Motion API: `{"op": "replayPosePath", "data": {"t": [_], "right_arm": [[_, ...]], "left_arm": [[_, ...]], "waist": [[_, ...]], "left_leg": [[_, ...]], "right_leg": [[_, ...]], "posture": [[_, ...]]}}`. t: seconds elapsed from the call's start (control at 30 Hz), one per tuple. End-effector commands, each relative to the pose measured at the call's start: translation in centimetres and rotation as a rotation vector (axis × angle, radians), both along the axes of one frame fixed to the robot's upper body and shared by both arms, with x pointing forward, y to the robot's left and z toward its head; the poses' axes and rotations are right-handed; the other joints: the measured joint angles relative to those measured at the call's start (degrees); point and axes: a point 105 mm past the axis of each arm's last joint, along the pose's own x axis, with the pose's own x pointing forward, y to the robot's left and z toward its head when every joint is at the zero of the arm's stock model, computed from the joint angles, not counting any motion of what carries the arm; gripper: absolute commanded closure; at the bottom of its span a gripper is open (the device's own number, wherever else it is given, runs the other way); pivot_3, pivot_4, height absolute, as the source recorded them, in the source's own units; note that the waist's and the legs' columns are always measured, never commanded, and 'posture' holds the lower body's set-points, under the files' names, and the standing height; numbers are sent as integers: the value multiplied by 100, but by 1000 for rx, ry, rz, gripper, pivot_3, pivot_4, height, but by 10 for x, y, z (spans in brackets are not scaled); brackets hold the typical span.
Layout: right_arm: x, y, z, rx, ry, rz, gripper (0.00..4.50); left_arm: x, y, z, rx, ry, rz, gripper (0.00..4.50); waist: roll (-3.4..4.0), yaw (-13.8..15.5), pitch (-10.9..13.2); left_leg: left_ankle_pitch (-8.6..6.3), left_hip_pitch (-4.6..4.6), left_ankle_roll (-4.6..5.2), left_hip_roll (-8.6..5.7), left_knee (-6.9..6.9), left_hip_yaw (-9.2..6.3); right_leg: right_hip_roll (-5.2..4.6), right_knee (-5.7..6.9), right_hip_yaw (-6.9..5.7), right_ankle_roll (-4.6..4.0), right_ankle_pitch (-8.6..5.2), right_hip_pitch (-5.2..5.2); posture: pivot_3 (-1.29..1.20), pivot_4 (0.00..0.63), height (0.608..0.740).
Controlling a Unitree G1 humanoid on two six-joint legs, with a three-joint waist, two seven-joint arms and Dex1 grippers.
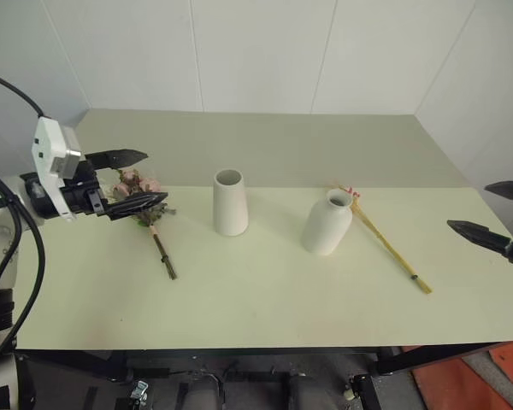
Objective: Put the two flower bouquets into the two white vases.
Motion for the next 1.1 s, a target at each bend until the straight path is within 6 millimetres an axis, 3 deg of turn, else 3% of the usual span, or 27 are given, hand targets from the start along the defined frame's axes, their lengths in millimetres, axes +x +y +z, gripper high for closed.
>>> {"op": "replayPosePath", "data": {"t": [0.03,0.6,0.77,1.1], "right_arm": [[-3,1,16,-26,-67,3,0],[-1,0,16,12,-84,-14,0],[23,-1,-2,31,27,-50,0],[101,7,-31,136,330,-17,0]], "left_arm": [[-5,1,14,3,-65,1,10],[-2,-2,14,7,-63,-13,10],[-1,-16,10,3,-50,-67,10],[5,-59,-2,67,8,-230,10]], "waist": [[0,0,0],[0,0,0],[0,-12,0],[2,-56,1]], "left_leg": [[0,0,0,0,0,0],[0,0,0,0,0,0],[0,3,0,0,1,1],[0,-7,1,-1,-1,6]], "right_leg": [[0,0,0,0,0,0],[0,0,0,0,0,0],[0,1,0,-1,0,2],[2,-1,7,-14,9,-12]], "posture": [[0,150,740],[0,150,740],[0,150,740],[0,150,740]]}}
